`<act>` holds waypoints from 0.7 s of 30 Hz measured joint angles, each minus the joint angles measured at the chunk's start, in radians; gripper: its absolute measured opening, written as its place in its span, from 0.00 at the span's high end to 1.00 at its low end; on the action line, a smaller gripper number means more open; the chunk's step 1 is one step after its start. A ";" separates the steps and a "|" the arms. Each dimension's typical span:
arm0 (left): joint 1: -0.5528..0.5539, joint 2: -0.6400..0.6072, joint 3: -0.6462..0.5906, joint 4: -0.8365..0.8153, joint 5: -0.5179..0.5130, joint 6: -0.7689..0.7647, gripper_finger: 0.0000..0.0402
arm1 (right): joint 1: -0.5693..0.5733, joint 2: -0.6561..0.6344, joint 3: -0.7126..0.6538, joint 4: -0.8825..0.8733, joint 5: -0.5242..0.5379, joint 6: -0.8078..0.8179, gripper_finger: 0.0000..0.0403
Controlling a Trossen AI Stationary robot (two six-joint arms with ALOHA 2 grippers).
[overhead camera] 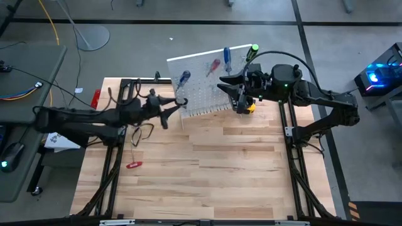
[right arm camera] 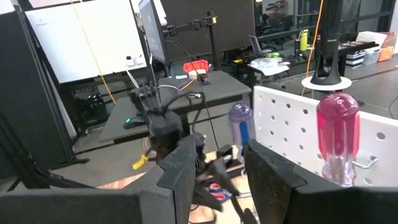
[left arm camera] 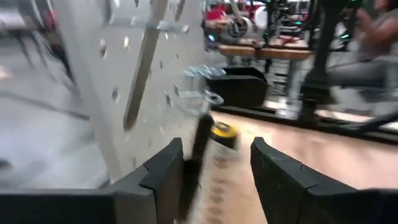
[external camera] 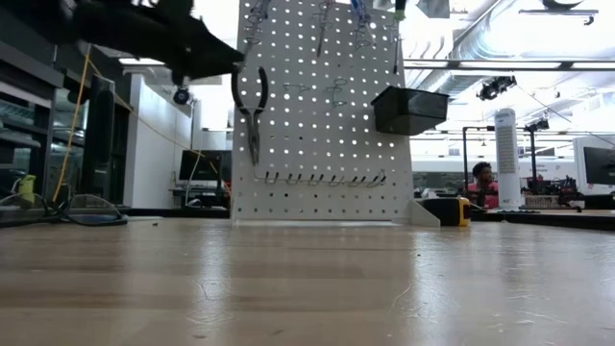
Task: Hang tools onto peg board
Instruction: Hang the red allen wrench on the peg board
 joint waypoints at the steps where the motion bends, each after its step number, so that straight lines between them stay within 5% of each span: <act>1: -0.016 -0.034 0.000 -0.055 0.004 -0.051 0.58 | 0.000 0.000 0.000 0.000 0.000 0.000 0.68; 10: -0.264 -0.194 0.015 -0.443 0.215 -0.452 0.58 | 0.000 0.000 0.000 -0.001 0.000 -0.053 0.68; 16: -0.419 -0.188 0.081 -0.715 0.232 -0.582 0.58 | 0.000 0.000 0.000 -0.001 0.000 -0.071 0.68; 21: -0.497 -0.160 0.122 -1.160 0.343 -0.870 0.58 | 0.000 0.000 0.000 -0.002 0.000 -0.071 0.68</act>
